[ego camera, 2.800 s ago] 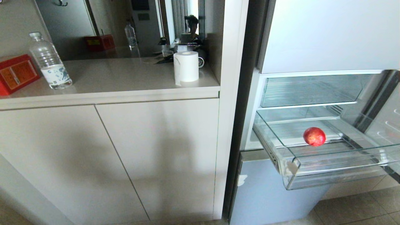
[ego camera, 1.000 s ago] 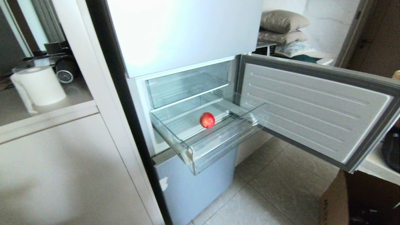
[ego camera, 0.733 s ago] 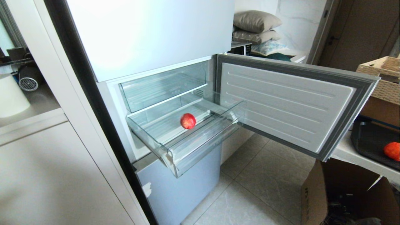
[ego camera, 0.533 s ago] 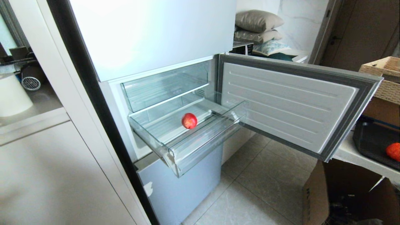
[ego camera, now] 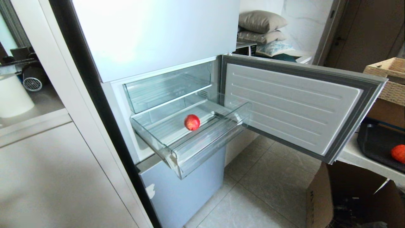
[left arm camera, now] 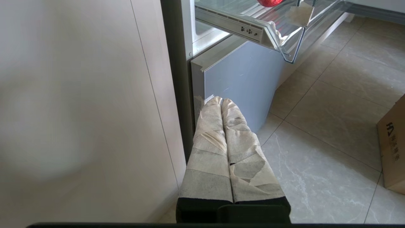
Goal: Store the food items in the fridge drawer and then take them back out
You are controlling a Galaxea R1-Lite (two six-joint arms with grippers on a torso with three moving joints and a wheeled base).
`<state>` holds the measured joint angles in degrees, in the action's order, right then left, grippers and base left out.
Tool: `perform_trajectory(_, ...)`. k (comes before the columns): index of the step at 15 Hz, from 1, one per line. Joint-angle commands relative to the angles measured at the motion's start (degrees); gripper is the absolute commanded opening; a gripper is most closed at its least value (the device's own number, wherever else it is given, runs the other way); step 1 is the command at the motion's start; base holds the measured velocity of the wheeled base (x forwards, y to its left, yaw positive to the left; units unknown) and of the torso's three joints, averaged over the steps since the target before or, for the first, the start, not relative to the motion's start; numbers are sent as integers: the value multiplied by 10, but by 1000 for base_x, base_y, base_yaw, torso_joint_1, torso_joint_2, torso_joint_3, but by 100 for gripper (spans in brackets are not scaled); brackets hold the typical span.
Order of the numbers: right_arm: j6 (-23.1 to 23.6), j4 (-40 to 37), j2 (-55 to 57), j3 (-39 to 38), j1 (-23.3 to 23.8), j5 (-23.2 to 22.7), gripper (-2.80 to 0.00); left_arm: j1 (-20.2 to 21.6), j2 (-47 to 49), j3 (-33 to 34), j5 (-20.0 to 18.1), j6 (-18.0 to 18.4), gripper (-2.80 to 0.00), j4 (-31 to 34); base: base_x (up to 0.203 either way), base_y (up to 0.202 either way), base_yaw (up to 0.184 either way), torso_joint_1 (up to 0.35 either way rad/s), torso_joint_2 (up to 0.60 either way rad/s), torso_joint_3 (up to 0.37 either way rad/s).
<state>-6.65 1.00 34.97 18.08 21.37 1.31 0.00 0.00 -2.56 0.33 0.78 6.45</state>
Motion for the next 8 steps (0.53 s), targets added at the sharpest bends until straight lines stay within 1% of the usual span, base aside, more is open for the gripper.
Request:
perform_trajectory(1,-5,39,185,38,118,-48,-280,0,1,0,0,0,-280,1,0,0,0,0,0,0)
perform_trajectory(2,-6,79,238,44,143,-66,-280,0,1,0,0,0,-280,1,0,0,0,0,0,0)
perform_trajectory(3,-7,120,285,47,157,-78,-280,0,1,0,0,0,-280,1,0,0,0,0,0,0)
perform_trajectory(4,-6,159,328,51,166,-87,0,0,1,0,0,0,-280,1,0,0,0,0,0,0)
perform_trajectory(6,1,232,410,63,177,-98,0,0,1,0,0,0,-280,1,0,0,0,0,0,0)
perform_trajectory(8,5,286,472,84,181,-113,0,0,1,0,0,0,-280,1,0,0,0,0,0,0)
